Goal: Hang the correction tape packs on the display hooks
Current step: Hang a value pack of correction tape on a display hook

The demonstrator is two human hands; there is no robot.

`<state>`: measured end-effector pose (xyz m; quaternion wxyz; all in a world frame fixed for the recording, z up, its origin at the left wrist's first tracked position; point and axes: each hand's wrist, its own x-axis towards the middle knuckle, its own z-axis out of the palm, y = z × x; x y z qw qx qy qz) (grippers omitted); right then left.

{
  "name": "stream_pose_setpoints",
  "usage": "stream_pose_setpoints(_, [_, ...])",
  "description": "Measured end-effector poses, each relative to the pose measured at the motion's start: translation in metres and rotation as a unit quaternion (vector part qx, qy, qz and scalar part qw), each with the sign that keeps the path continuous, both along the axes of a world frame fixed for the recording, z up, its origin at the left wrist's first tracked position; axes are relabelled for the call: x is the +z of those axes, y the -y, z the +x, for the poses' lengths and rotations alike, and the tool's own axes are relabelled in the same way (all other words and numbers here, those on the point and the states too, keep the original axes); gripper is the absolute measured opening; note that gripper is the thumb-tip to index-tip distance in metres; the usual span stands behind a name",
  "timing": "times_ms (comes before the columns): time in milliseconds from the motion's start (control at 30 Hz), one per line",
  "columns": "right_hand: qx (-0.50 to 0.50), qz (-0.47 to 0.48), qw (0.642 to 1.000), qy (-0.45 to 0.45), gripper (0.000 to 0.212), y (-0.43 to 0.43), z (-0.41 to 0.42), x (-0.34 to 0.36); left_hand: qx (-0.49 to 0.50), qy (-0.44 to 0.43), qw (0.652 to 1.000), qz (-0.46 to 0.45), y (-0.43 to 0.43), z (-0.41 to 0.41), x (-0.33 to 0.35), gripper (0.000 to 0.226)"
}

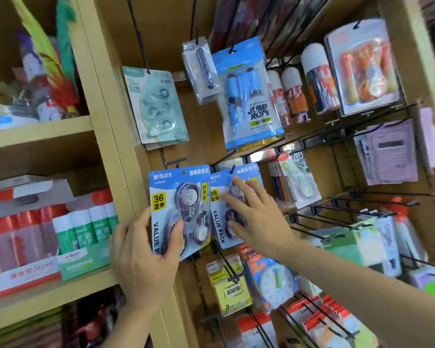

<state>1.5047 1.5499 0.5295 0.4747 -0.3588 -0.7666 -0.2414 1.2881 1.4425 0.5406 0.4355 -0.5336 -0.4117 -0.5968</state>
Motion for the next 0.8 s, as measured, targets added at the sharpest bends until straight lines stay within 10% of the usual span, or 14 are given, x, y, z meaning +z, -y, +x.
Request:
stream_pose_setpoints(200, [0.141, -0.129, 0.974, -0.120, 0.052, 0.027, -0.002, 0.015, -0.014, -0.027, 1.000, 0.005, 0.002, 0.000, 0.001, 0.059])
stream_pose_setpoints(400, [0.484, -0.310, 0.771, -0.274, 0.031, 0.069, -0.017, 0.027, -0.028, -0.029, 0.999, -0.008, 0.005, 0.000, 0.002, 0.057])
stream_pose_setpoints(800, [0.416, -0.242, 0.781, -0.398, 0.040, 0.052, 0.008, 0.023, 0.168, -0.090, 0.982, -0.012, 0.004, 0.002, 0.004, 0.034])
